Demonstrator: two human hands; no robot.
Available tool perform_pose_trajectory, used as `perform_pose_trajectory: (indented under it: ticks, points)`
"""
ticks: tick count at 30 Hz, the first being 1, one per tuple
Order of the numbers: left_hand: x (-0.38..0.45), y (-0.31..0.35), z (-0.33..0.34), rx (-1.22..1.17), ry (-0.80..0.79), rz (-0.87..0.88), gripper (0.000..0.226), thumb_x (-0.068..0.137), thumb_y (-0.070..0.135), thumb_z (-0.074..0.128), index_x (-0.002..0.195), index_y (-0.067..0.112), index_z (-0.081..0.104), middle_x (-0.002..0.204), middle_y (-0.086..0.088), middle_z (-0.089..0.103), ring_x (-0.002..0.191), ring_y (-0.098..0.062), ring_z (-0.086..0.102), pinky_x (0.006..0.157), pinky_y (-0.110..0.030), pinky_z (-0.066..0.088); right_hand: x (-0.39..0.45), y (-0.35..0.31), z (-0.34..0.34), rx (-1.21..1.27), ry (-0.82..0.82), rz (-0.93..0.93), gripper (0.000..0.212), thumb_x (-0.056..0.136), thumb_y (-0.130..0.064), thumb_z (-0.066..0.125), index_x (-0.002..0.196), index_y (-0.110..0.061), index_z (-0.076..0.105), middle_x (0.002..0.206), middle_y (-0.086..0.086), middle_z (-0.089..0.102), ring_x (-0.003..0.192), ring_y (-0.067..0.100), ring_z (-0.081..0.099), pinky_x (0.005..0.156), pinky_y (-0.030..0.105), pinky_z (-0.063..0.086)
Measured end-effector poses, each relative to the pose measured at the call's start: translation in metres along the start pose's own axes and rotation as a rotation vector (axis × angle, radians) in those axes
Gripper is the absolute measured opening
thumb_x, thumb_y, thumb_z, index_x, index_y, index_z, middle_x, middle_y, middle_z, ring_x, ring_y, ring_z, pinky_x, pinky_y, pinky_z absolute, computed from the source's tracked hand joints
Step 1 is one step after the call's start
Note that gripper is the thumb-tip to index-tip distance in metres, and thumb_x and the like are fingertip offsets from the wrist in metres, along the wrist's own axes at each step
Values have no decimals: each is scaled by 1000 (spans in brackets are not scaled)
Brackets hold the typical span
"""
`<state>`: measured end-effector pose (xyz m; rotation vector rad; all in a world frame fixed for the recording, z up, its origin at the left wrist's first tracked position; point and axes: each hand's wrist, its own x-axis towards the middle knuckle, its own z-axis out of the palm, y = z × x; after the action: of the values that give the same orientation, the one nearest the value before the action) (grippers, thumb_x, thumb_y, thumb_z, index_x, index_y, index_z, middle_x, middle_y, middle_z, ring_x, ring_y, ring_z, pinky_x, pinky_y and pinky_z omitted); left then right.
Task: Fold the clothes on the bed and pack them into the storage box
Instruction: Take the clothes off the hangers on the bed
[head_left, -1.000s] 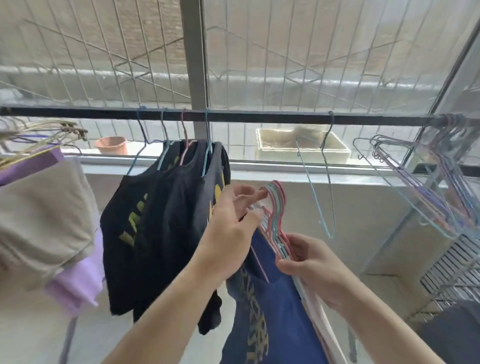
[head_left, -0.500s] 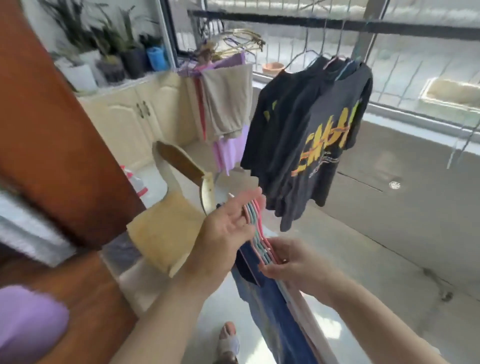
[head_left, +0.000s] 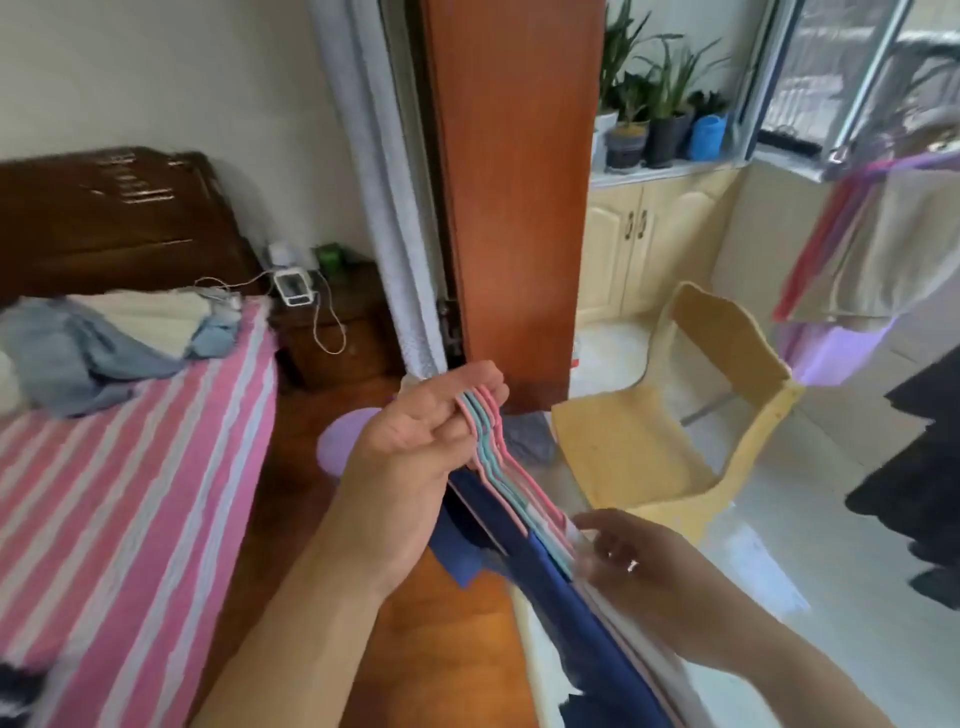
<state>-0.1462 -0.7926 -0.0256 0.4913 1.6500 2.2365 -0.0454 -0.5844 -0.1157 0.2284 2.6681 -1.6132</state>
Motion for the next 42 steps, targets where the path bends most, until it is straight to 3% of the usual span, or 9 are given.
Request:
perform_pose_trajectory:
  ticks: [6,10,16,21,26,29,32,36,42]
  points:
    - [25,69,-167,207,-45,177,79,90,-11,51,140,50,52,151,3,53,144,-15,42,122,-50,27,114,-87,138,33,-200,-231,56,86,-21,79,131,-41,53,105,-23,64,83,4,60,72,16,45]
    - [63,128,-251,133,80,213,74,88,-16,49,140,36,51,147,-9,55,138,-20,51,122,-49,30,201,-159,200,78,-250,-295,53,81,-27,80,127,-43,59,102,-19,67,84,6,62,77,24,50]
    - [142,231,-384,194,356,299,80,84,-15,45,154,24,39,144,-18,53,132,-19,56,112,-31,39,355,-279,286,163,-289,-379,10,93,-26,70,103,-24,71,90,-7,75,77,4,66,72,30,53]
    - [192,319,-479,326,549,480,66,80,-2,53,140,27,57,134,-11,62,127,-16,59,102,-31,41,480,-406,331,75,-402,-552,30,91,-52,65,116,-36,64,103,-9,66,92,10,64,76,27,50]
    - [216,391,-546,338,798,640,65,89,-16,50,136,27,57,130,-23,62,122,-24,65,106,-38,44,557,-514,382,66,-569,-810,25,103,-37,52,122,-30,67,111,-14,68,99,5,62,81,15,48]
    - [214,398,-588,407,927,623,59,89,-10,60,133,30,59,136,-19,60,121,-21,66,107,-35,48,590,-545,429,-24,-580,-845,21,100,-35,58,117,-30,69,100,-14,66,88,7,62,77,25,52]
    - [209,381,-640,383,1055,571,54,94,-8,57,138,23,58,133,-13,65,117,-19,68,97,-32,54,620,-552,490,-142,-644,-845,23,98,-39,60,114,-26,68,98,-10,65,82,7,60,71,23,48]
    - [222,335,-717,354,1188,489,53,95,-8,55,139,21,60,125,-5,71,116,-12,67,93,-25,55,658,-535,581,-240,-669,-811,26,95,-44,61,104,-23,74,98,-4,74,89,16,67,81,34,54]
    - [273,276,-831,298,1282,416,53,95,-11,55,133,23,66,119,11,73,117,-9,66,109,-46,48,729,-501,677,-207,-567,-652,22,94,-26,61,83,-10,71,82,6,72,81,26,65,72,39,50]
